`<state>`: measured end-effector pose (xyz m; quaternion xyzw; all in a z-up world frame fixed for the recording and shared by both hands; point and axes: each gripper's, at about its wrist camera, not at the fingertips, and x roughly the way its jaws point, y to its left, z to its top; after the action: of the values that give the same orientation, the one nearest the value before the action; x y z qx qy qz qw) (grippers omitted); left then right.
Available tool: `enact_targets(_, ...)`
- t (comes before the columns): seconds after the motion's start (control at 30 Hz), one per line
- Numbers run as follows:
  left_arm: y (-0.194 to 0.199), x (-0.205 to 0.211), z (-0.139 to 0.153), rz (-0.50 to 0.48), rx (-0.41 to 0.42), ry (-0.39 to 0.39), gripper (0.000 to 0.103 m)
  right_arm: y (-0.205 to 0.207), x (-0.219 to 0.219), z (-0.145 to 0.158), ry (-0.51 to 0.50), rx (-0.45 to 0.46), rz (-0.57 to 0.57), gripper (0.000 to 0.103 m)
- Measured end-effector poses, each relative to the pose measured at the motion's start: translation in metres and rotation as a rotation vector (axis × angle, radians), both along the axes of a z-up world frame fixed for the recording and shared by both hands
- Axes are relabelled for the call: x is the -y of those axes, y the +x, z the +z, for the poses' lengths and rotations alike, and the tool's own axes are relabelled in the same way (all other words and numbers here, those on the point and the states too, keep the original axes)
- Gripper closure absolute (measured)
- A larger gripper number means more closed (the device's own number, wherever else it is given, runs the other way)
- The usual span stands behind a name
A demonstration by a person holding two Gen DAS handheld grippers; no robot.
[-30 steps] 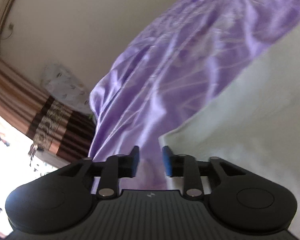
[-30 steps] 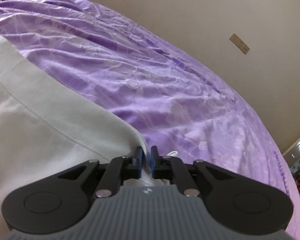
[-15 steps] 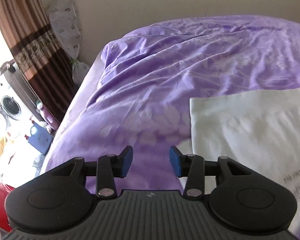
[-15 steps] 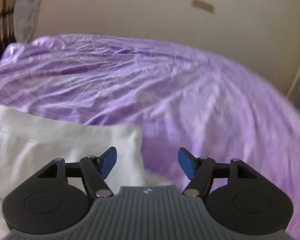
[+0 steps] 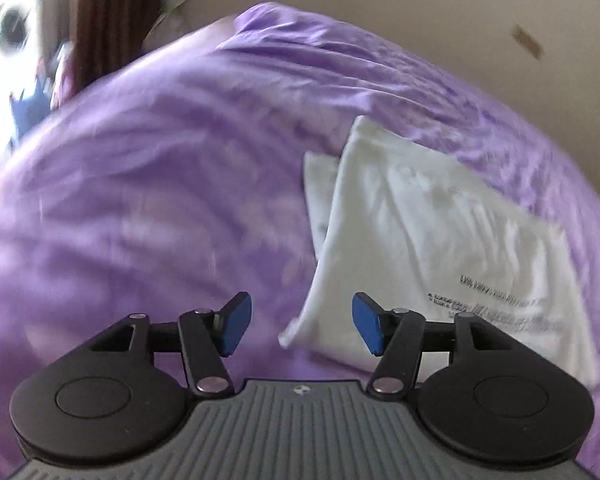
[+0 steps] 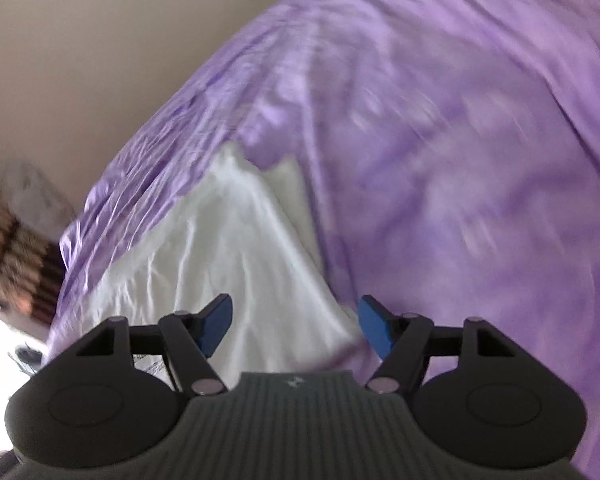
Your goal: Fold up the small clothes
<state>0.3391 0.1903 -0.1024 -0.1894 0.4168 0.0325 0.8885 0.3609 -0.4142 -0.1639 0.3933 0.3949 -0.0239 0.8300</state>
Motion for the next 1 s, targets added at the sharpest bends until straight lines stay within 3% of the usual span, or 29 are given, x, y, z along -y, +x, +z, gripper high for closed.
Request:
enact_targets(0.1,-0.011,-0.012,-0.020,0.132,0.020,-0.165,0.035,-0.007,0.007,-0.024,0.116,-0.016,-0.056,0.036)
enact_targets(0.23,-0.016,-0.013,-0.040,0.152,0.033,-0.332,0.035,-0.002,0.007,-0.046,0.190,-0.012,-0.082,0.036)
enact_targets(0.33,-0.016,-0.017,-0.061,0.184,-0.021,-0.417,0.035,-0.003,0.010,-0.062,0.231,-0.005,-0.105,0.040)
enact_targets(0.5,-0.011,-0.031,-0.076,0.252,0.039,-0.540,0.035,0.000,0.019,-0.087,0.351,0.051,-0.142,0.050)
enact_targets(0.57,-0.005,-0.033,-0.078,0.272,0.053,-0.562,0.038,0.000,0.022,-0.094,0.408,0.081,-0.161,0.055)
enact_targets(0.63,0.004,-0.030,-0.080,0.275,0.030,-0.557,0.065,0.002,0.022,-0.097,0.439,0.102,-0.177,0.063)
enact_targets(0.7,0.007,-0.028,-0.078,0.278,0.029,-0.542,0.084,0.006,0.020,-0.096,0.427,0.107,-0.177,0.073)
enact_targets(0.77,0.009,-0.027,-0.069,0.274,0.039,-0.529,0.087,0.005,0.020,-0.091,0.402,0.108,-0.179,0.091)
enact_targets(1.0,0.010,-0.025,-0.016,0.219,0.086,-0.458,0.091,0.007,0.023,-0.042,0.296,0.121,-0.168,0.096)
